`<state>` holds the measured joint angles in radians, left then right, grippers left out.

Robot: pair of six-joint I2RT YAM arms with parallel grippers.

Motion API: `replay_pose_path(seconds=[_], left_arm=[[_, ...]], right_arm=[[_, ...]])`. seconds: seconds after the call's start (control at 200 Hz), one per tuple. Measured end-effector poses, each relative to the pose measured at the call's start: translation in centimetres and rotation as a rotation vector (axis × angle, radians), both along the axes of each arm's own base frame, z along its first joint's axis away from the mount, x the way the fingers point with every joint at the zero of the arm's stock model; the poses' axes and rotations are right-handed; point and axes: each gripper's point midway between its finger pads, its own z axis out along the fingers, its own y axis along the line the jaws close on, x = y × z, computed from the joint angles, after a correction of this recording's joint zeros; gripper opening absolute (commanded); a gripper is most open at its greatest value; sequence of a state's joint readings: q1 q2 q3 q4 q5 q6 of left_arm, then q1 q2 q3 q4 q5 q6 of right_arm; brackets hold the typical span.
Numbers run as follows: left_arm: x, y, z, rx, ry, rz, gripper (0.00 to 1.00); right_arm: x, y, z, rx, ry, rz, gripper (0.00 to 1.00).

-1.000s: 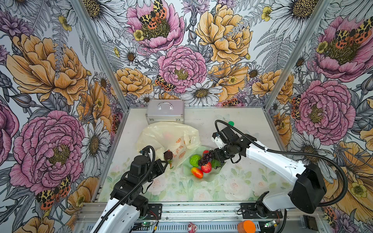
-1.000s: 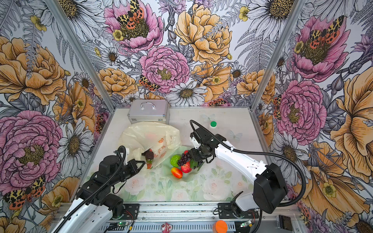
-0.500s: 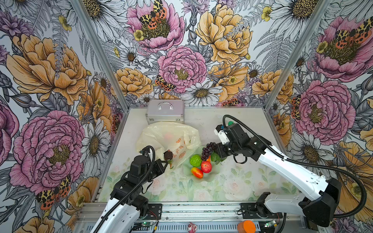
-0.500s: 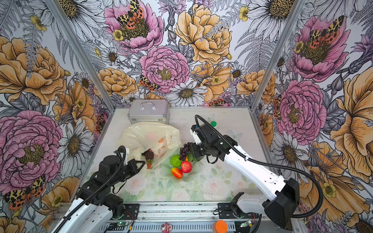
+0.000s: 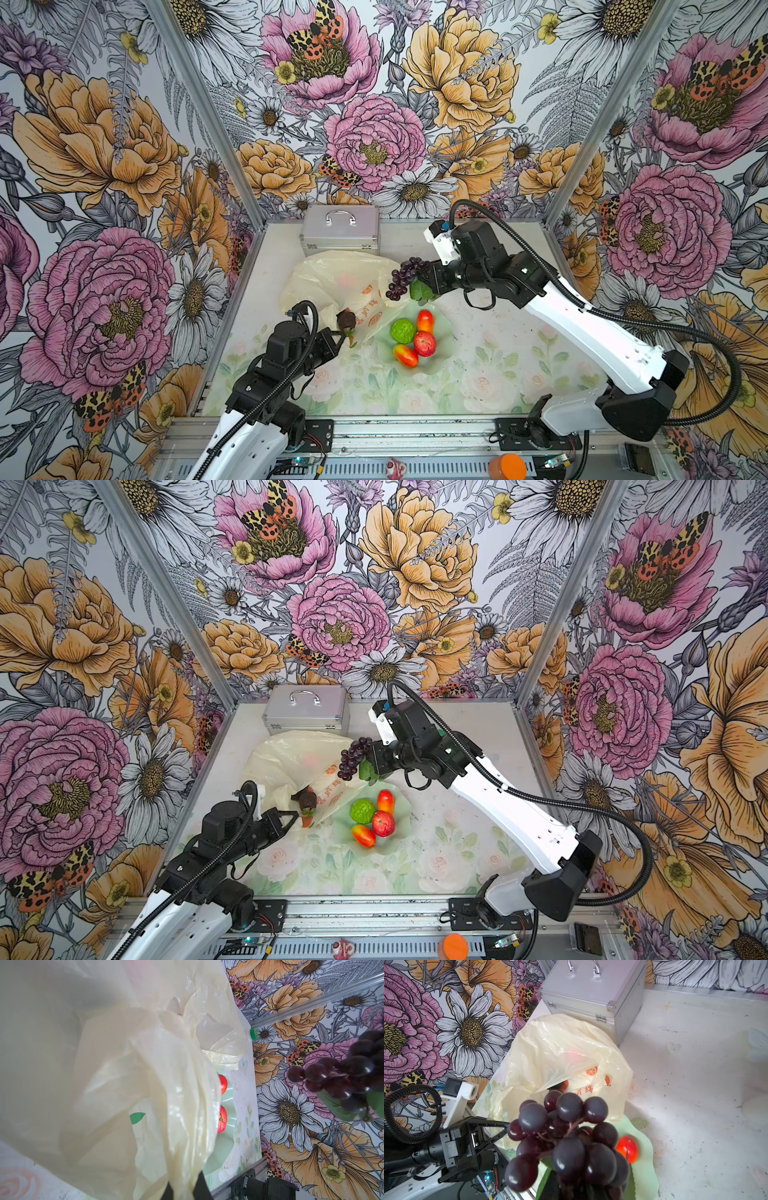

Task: Place the fruits into the plastic bag
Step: 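Lift the grape bunch with the right gripper toward the bag mouth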

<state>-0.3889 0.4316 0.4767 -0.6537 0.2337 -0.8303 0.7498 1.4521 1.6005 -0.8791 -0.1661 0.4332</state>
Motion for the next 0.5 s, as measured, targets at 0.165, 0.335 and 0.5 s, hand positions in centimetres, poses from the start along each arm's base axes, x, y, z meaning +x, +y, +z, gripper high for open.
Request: replay_pose_path(seconds=[0.165,0.335,0.5], left_arm=[[0.0,0.0,0.1,-0.002,-0.005,-0.001,0.0],[-0.1,0.0,0.3,-0.006,-0.015,-0.002,0.0],[-0.1,0.0,0.3,-0.006,-0.015,-0.002,0.0]], right_arm=[[1.2,2.9,-1.8,-0.026,0.041,0.051,0.17],[2.1,5.4,-4.5,-0.057,0.091,0.104,0.17],[2.2,7.9,-6.9,-0.084,0.132,0.162,0.16]])
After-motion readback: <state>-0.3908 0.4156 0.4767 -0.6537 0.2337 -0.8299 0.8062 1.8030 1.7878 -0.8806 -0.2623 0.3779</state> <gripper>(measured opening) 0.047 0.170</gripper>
